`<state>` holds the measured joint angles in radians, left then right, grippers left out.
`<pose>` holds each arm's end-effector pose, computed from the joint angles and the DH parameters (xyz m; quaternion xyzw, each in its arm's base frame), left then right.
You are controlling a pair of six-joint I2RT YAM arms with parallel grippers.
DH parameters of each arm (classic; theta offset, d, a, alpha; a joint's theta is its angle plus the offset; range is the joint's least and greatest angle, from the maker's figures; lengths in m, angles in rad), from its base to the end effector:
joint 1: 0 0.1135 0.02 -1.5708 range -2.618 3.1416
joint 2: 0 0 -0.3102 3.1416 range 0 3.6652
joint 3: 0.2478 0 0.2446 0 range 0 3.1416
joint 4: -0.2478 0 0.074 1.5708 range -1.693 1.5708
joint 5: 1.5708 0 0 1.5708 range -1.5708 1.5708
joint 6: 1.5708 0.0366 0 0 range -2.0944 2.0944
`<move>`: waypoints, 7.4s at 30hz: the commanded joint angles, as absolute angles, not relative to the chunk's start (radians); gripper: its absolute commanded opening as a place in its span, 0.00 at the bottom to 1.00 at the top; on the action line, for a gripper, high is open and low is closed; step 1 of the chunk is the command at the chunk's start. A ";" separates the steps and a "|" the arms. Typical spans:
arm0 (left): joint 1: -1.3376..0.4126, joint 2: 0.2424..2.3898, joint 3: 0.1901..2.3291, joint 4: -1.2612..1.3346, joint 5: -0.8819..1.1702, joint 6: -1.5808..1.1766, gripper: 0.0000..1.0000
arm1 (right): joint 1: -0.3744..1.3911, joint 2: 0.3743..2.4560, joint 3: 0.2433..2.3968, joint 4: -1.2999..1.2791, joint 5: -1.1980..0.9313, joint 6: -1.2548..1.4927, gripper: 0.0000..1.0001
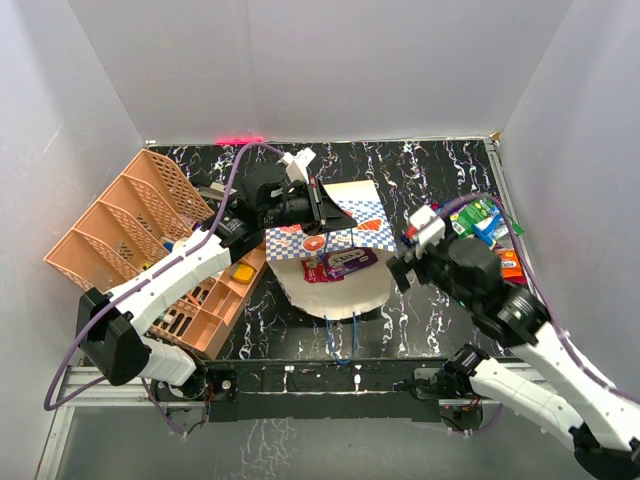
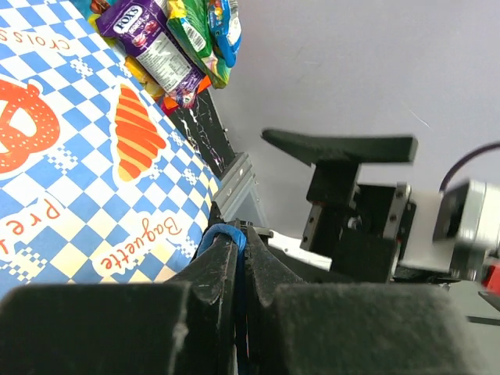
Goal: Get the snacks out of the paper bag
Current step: Place the snack at the center of the board, then pick up the snack from the paper bag, then place the snack at the center of the board, then pick up the snack from the paper bag.
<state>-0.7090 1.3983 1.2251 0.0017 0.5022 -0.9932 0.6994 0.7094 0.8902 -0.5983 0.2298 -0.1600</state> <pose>0.2278 -0.2186 0.4192 0.0534 0.7563 -0.5944 0.2682 0.0875 0.0627 0.3728 -0.2901 0.7831 0.0517 0.5477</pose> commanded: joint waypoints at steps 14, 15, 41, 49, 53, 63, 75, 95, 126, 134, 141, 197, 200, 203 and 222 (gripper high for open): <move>-0.701 1.354 1.283 0.041 0.477 -0.967 0.00 | 0.706 0.663 0.731 -0.542 -0.670 -0.918 0.93; -0.701 1.354 1.279 0.048 0.477 -0.970 0.00 | 0.708 0.686 0.729 -0.513 -0.671 -0.929 0.90; -0.696 1.339 1.261 0.118 0.560 -0.979 0.00 | 0.974 1.270 0.583 0.074 0.176 -1.178 0.73; -0.695 1.308 1.272 0.083 0.562 -0.953 0.00 | 0.927 1.430 0.591 0.245 0.254 -1.177 0.67; -0.695 1.299 1.270 0.082 0.559 -0.948 0.00 | 0.900 1.474 0.586 0.340 0.229 -1.195 0.66; -0.693 1.300 1.290 0.084 0.577 -0.950 0.00 | 0.829 1.604 0.607 0.522 0.122 -1.290 0.67; -0.693 1.279 1.293 0.061 0.576 -0.945 0.00 | 0.789 1.789 0.683 0.667 0.143 -1.338 0.55; -0.662 1.304 1.270 0.049 0.500 -0.930 0.00 | 0.786 1.310 0.649 0.217 -0.172 -0.976 0.08; -0.622 1.335 1.255 0.026 0.413 -0.968 0.00 | 0.797 0.442 0.864 -0.989 -0.039 -0.992 0.08; -0.623 1.320 1.252 0.023 0.415 -0.968 0.00 | 0.798 0.625 0.729 -0.775 0.292 -0.997 0.08; -0.617 1.299 1.231 0.037 0.429 -0.964 0.00 | 0.789 0.736 0.657 -0.571 0.242 -1.086 0.08; -0.604 1.301 1.248 0.014 0.468 -0.965 0.00 | 0.848 0.827 0.555 0.023 -0.443 -0.793 0.63; -0.604 1.295 1.243 0.013 0.476 -0.966 0.00 | 0.945 0.993 0.538 0.162 -0.265 -0.857 0.63; -0.604 1.293 1.237 0.018 0.492 -0.969 0.00 | 0.980 1.162 0.555 0.296 -0.113 -0.892 0.61; -0.605 1.259 1.189 0.007 0.593 -0.956 0.00 | 0.872 1.826 0.700 0.819 0.058 -1.090 0.60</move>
<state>-0.6106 1.2900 1.1946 -0.0086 0.5285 -0.9680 0.8978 1.7512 0.6434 0.5911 0.0498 -1.0424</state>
